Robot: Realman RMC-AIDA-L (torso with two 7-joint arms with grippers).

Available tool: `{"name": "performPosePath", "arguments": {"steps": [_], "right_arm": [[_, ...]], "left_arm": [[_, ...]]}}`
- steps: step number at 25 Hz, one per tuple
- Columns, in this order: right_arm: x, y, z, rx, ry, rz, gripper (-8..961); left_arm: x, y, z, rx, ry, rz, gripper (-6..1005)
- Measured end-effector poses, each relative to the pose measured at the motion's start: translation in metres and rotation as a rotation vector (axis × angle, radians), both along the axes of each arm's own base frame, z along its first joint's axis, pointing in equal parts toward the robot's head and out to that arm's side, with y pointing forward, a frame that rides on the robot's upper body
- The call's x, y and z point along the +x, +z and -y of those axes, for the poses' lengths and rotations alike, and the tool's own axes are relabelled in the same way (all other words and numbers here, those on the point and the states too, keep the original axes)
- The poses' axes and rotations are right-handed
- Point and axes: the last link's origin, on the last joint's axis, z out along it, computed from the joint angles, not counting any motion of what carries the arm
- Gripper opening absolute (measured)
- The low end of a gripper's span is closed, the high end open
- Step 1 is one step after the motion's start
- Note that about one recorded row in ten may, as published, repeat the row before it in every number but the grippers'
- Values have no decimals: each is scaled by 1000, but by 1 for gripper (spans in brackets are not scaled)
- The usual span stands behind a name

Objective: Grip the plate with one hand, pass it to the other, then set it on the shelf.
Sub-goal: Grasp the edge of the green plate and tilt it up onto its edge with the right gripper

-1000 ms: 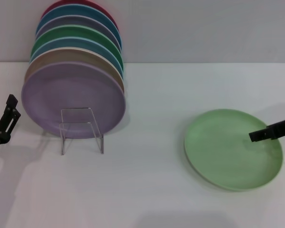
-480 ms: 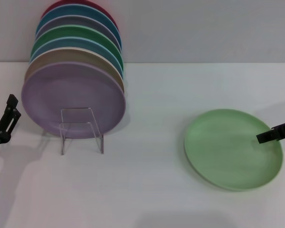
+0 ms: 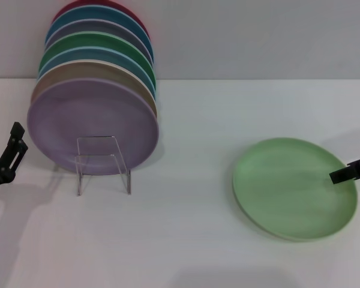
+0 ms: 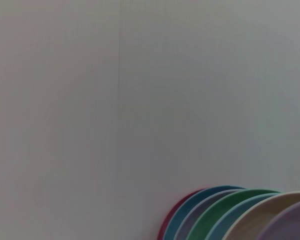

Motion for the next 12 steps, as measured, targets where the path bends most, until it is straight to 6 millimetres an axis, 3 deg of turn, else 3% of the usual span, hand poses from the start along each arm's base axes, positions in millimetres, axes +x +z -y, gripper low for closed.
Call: {"name": "performPosePath", "arguments": {"steps": [12], "right_arm": [[8,-5,-2,7,-14,10,565]], "left_arm": [[1,-1,-3,-5,-5,-3,798]]}}
